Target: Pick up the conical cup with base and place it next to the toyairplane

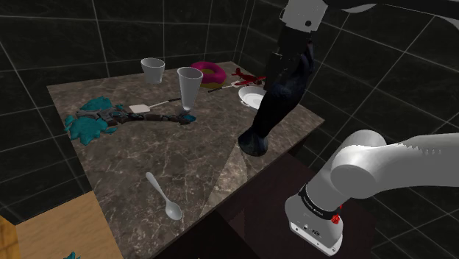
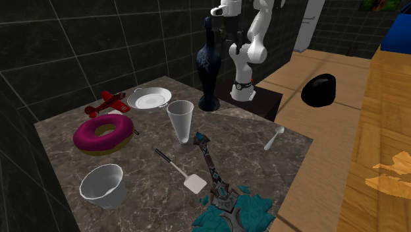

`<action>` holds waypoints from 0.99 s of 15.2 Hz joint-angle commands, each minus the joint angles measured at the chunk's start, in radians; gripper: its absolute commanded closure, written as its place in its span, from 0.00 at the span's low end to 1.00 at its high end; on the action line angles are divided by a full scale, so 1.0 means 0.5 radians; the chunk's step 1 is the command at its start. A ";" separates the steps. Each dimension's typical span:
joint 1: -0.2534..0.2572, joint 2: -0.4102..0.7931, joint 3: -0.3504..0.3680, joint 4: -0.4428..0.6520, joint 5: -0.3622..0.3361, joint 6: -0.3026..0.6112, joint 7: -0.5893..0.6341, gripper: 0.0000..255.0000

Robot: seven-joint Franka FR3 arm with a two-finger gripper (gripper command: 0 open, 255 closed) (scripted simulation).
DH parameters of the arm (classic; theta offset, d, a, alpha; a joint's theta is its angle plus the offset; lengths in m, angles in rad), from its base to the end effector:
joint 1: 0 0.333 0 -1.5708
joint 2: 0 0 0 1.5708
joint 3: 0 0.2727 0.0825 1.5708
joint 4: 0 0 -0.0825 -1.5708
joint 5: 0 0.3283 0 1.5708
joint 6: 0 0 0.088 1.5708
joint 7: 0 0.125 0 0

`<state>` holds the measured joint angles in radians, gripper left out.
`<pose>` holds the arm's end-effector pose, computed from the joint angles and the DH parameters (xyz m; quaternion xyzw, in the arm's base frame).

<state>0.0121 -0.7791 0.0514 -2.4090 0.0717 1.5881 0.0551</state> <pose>0.2814 0.0293 0.5191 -0.9996 0.0050 0.0221 0.0167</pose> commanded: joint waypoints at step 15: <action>-0.023 1.096 -0.161 0.599 0.068 0.491 -0.263 0.00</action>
<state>-0.0001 -0.2737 -0.0256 -2.1406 0.0996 1.8223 -0.0682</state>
